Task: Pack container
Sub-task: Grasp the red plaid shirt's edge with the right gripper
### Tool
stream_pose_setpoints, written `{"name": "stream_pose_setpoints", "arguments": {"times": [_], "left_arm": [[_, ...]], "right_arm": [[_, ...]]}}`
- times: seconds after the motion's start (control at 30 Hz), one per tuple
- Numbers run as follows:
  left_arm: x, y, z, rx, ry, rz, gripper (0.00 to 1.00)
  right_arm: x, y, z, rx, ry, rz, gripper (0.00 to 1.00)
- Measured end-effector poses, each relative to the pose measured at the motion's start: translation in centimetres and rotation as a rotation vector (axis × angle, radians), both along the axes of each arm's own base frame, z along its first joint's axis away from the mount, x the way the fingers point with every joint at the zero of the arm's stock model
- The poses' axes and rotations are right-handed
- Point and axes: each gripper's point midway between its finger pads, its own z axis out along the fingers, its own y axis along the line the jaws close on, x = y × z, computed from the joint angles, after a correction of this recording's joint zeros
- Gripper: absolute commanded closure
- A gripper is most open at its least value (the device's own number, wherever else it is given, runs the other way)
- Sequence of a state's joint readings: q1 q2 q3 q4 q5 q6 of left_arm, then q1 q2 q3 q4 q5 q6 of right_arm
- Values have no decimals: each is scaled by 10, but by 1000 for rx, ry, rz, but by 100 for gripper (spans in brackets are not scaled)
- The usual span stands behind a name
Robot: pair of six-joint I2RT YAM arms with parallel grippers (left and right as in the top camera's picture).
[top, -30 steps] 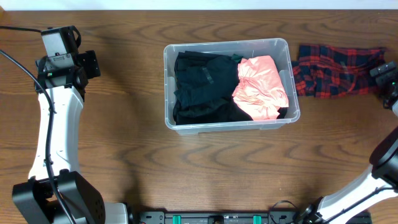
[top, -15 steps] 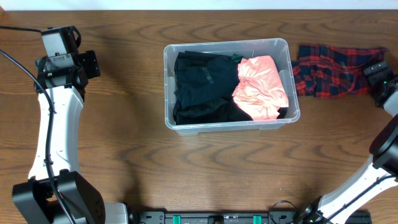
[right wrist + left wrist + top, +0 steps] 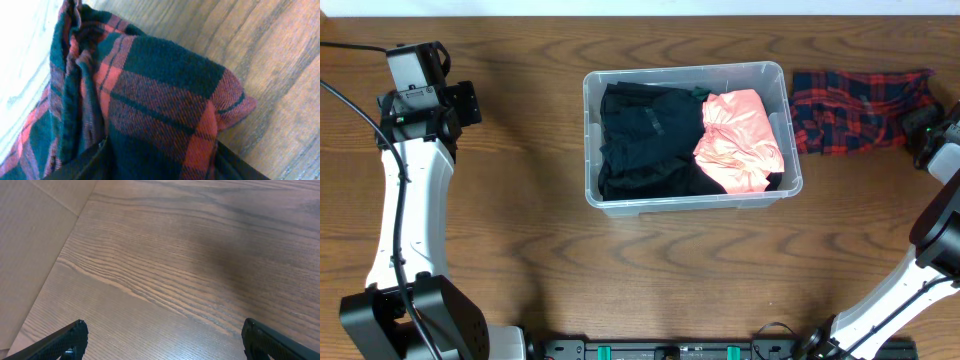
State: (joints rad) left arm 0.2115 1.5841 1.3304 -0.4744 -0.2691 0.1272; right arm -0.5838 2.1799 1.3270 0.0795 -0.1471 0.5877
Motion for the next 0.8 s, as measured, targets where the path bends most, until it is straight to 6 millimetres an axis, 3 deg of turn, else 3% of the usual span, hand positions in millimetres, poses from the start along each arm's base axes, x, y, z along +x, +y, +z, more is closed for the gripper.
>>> {"name": "stream_pose_setpoints", "arguments": {"times": [0.33,0.53,0.63,0.8], "left_arm": [[0,0,0,0,0,0,2],[0,0,0,0,0,0,2],[0,0,0,0,0,0,2],[0,0,0,0,0,0,2]], "right_arm": [[1,4,-1,-25,14,60,98],[-7,9,9,-21,47,80,99],[-12,13,27,-23,55,92,99],[-25,22,90,-75,31,123,99]]}}
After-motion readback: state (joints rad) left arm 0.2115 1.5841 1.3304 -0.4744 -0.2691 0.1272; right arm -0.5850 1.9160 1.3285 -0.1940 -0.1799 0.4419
